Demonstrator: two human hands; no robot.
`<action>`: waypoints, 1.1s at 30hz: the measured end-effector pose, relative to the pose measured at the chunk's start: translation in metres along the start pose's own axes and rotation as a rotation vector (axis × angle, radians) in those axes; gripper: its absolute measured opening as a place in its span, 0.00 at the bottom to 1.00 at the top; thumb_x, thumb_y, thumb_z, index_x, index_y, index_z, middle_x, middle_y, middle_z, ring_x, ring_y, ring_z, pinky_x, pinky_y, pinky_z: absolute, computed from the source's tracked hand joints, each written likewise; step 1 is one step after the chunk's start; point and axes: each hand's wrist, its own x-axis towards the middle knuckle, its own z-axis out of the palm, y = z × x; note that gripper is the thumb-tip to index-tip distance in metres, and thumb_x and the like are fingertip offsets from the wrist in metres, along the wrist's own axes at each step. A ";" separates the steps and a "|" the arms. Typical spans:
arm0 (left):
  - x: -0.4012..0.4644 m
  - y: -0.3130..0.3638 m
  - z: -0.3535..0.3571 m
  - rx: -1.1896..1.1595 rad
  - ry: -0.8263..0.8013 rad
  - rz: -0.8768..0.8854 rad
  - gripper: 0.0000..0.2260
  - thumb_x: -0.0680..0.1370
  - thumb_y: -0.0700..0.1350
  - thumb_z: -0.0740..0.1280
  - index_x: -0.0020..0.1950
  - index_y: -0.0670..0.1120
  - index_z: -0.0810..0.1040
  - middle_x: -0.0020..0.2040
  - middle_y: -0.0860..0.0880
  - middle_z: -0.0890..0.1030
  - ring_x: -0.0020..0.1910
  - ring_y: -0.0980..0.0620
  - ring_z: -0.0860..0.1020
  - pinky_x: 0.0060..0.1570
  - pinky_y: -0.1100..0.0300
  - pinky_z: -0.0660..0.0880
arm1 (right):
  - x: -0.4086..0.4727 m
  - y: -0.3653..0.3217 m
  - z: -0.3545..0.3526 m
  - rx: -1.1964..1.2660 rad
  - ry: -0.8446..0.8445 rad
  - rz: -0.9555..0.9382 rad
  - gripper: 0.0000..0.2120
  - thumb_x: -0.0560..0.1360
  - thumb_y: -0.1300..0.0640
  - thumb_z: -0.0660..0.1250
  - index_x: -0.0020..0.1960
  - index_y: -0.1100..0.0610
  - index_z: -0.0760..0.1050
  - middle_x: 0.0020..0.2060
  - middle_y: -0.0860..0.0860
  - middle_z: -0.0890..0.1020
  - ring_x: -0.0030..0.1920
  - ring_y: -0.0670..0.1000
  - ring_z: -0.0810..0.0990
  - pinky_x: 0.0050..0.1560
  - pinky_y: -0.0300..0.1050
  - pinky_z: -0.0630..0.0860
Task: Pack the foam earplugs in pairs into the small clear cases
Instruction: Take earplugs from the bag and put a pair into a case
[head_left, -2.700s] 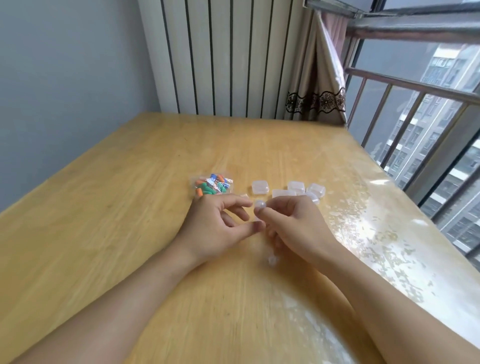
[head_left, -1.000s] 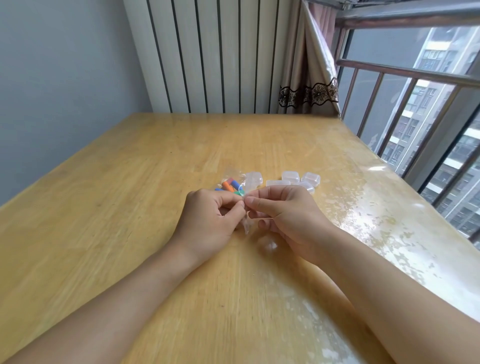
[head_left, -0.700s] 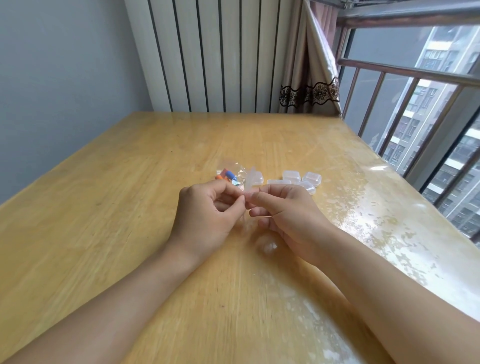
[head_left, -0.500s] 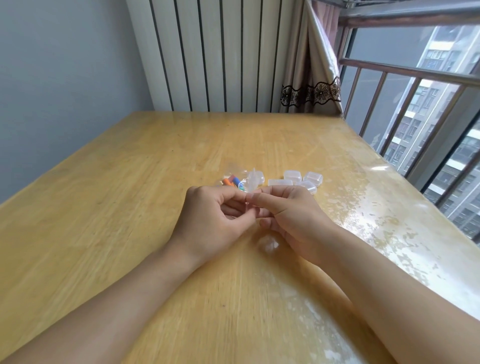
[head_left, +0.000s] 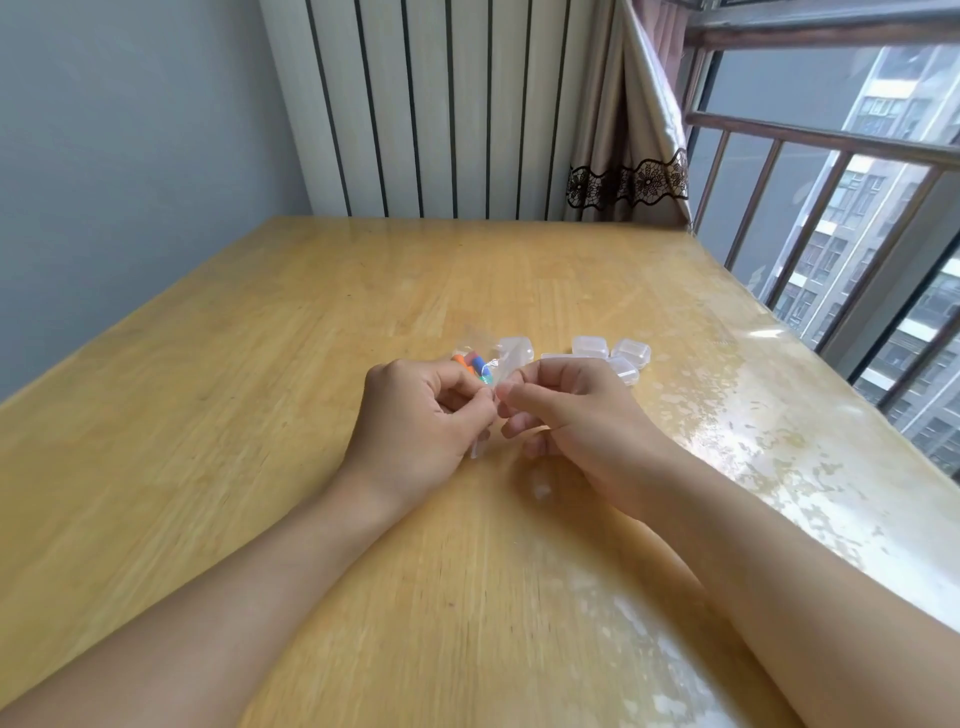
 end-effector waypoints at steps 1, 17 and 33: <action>-0.001 0.001 0.001 0.039 0.018 0.025 0.10 0.74 0.37 0.70 0.32 0.44 0.83 0.25 0.47 0.82 0.27 0.45 0.81 0.46 0.65 0.76 | -0.001 0.001 0.005 -0.074 0.051 -0.036 0.06 0.76 0.64 0.69 0.41 0.64 0.80 0.34 0.53 0.81 0.33 0.46 0.80 0.34 0.43 0.76; 0.014 -0.001 -0.031 0.585 0.128 0.325 0.04 0.70 0.47 0.72 0.36 0.49 0.82 0.31 0.53 0.81 0.32 0.48 0.80 0.33 0.54 0.78 | -0.001 -0.001 0.001 -0.437 0.370 -0.214 0.03 0.69 0.59 0.68 0.39 0.59 0.78 0.36 0.54 0.83 0.32 0.48 0.76 0.35 0.45 0.74; 0.010 0.001 -0.027 0.457 0.102 0.197 0.07 0.65 0.49 0.69 0.41 0.52 0.77 0.31 0.54 0.72 0.33 0.49 0.75 0.33 0.58 0.73 | 0.008 0.009 -0.015 -0.632 0.186 -0.298 0.10 0.77 0.55 0.69 0.57 0.53 0.82 0.46 0.45 0.84 0.39 0.44 0.82 0.41 0.37 0.75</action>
